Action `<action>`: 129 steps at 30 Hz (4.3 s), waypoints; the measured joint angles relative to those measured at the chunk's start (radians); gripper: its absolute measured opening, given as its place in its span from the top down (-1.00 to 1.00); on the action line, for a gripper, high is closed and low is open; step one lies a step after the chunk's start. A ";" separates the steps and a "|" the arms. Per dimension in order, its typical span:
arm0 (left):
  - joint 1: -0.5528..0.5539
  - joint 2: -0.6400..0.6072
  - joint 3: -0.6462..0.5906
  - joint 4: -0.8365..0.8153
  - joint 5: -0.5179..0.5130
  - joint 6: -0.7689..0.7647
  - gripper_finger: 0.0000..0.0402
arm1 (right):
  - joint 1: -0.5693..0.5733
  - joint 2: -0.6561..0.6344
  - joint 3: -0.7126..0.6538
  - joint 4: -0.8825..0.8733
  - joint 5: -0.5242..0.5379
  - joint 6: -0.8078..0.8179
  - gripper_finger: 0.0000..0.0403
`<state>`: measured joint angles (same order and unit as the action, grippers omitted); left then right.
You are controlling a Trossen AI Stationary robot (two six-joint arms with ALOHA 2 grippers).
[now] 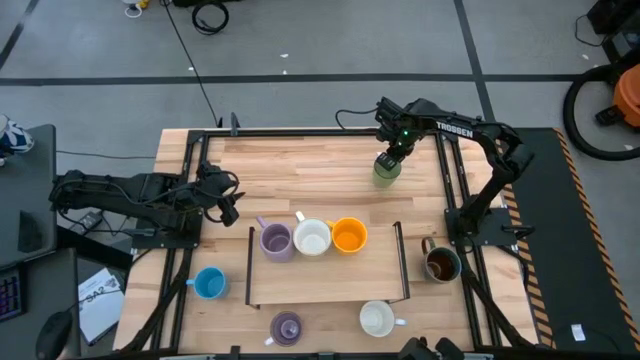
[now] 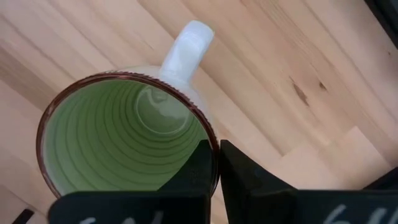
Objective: Place coffee mugs
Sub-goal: Put the green mug on the shelf, then put the blue mug on the shelf
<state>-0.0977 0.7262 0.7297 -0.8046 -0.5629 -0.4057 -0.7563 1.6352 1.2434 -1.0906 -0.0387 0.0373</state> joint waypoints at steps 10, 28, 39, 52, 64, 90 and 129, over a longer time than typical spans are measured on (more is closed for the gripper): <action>0.000 0.000 0.000 0.000 0.000 0.000 0.16 | 0.002 -0.010 0.014 -0.056 -0.056 -0.064 0.91; 0.000 0.000 0.000 0.000 0.000 0.000 0.16 | 0.137 -0.025 0.553 -0.475 -0.071 -0.111 0.91; 0.000 0.000 0.000 0.000 0.000 -0.001 0.16 | 0.365 -0.050 0.687 -0.483 -0.194 -0.033 0.91; 0.000 0.000 0.000 0.000 0.000 -0.001 0.16 | 0.603 -0.103 0.683 -0.481 -0.145 0.181 0.91; 0.000 0.000 0.000 0.000 0.000 -0.001 0.16 | 0.711 -0.168 0.496 -0.480 -0.120 0.310 0.91; 0.000 0.000 0.000 0.000 0.000 -0.002 0.16 | 0.833 -0.174 0.381 -0.432 -0.100 0.379 0.87; 0.000 0.000 0.000 0.000 0.000 -0.002 0.16 | 0.832 -0.173 0.381 -0.387 -0.114 0.355 0.20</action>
<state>-0.0975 0.7265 0.7296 -0.8044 -0.5627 -0.4072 0.0761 1.4620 1.6249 -1.4776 -0.1522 0.3925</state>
